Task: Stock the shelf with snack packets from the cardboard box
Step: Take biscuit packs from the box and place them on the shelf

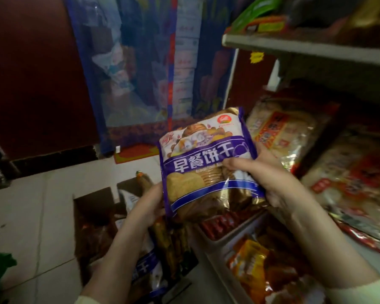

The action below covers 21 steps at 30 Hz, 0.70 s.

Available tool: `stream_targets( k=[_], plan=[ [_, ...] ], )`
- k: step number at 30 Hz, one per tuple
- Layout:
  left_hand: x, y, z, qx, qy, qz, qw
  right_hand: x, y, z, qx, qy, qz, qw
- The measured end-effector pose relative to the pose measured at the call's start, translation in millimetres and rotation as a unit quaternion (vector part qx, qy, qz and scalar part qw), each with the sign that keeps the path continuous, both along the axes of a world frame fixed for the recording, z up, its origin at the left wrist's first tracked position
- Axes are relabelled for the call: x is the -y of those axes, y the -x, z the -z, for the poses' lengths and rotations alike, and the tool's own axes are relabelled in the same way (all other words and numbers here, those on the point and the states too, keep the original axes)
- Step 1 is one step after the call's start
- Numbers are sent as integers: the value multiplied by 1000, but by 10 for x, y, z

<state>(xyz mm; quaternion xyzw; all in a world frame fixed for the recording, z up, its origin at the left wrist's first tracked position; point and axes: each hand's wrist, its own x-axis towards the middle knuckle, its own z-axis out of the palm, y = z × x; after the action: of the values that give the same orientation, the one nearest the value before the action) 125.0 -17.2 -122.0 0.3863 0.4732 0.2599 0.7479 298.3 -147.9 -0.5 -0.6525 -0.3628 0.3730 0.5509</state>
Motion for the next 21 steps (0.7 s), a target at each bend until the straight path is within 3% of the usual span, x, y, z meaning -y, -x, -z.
stream_targets(
  k=[9,13,17,21],
  plan=[
    [589,-1035,-694,140,-30,96,985,955,-682,-343,-24,-76,99,992],
    [828,-1262,-868,178,-67,175,966,1359,-916,-384,-79,-74,147,983],
    [1220,-1454,-1048,227,-127,311,914,1795,-1137,-389,-130,-100,187,969],
    [1656,-1802,-1200,199,-225,413,860,2311,-1390,-323,-89,-171,270,943]
  ],
)
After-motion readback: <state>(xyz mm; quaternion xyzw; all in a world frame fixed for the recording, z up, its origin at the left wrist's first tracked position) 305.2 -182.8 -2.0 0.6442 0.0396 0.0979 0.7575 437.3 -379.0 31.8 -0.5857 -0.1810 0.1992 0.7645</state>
